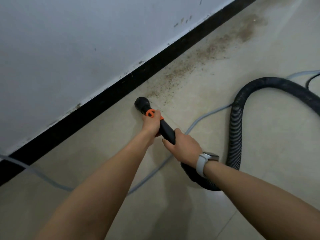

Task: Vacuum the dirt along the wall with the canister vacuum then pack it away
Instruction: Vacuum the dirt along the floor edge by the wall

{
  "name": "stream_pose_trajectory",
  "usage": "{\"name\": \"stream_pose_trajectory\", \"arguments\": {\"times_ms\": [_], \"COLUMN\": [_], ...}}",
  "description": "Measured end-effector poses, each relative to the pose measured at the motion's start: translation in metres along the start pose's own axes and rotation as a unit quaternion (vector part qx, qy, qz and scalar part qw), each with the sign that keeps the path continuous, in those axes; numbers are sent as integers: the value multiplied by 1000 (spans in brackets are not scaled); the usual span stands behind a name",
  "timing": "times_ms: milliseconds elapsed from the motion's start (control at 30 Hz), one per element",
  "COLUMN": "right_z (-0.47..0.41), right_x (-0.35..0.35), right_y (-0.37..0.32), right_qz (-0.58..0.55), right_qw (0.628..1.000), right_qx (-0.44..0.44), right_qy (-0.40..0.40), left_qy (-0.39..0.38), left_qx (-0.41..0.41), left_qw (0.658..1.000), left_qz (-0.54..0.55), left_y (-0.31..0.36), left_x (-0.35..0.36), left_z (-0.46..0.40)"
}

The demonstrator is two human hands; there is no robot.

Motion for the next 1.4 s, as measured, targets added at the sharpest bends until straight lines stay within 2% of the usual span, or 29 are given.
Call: {"name": "stream_pose_trajectory", "arguments": {"times_ms": [200,533,733,933,1167,1400], "right_z": [-52,-76,-105,-146,-199,-227], "right_x": [-6,-25,-24,-54,-76,-100], "right_y": [-1,-16,-27,5,53,82], "right_qz": [37,47,86,142,189,165], "right_qw": [997,994,988,976,955,960], "right_qx": [-61,-58,-95,-133,-216,-215], "right_qy": [-11,-80,-87,-97,-73,-70], "left_qy": [4,-51,-16,-42,-17,-17], "left_qx": [-7,-66,-82,-97,-75,-36], "left_qw": [999,991,992,993,997,999], "left_qz": [-51,-100,-91,-59,6,25], "left_y": [32,65,75,82,84,108], "left_x": [6,7,13,64,127,174], "left_z": [-14,1,-30,-39,-48,-47]}}
Point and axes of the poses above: each hand's wrist, its own z-axis away from the middle knuckle, its own x-axis out of the palm, y = z × x, the point moved 10 cm from there along -z, towards the middle knuckle, and after that the axes turned 15 degrees about y, right-handed, at the moved point
